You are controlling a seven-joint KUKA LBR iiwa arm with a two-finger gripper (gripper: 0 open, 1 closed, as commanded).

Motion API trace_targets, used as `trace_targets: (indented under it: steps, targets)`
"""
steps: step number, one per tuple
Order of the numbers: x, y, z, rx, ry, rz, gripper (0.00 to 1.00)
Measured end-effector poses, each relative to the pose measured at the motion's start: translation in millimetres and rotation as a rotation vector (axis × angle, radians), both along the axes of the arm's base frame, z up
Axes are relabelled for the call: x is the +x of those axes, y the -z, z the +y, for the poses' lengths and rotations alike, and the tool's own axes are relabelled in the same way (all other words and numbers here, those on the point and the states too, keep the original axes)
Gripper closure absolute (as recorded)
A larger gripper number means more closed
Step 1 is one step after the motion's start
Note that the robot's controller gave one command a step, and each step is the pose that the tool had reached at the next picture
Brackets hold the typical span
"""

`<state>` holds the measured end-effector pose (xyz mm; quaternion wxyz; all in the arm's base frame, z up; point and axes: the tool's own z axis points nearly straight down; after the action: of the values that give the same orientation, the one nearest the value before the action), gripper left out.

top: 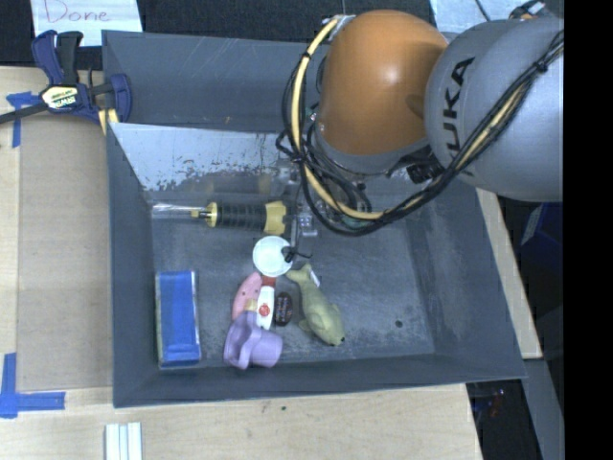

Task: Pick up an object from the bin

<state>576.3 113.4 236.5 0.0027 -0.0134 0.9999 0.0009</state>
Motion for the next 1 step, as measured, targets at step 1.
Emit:
trace_targets:
  steps: [1]
  targets:
    - [8.9, 87.5, -42.2, 0.000, -0.005, -0.003, 1.00]
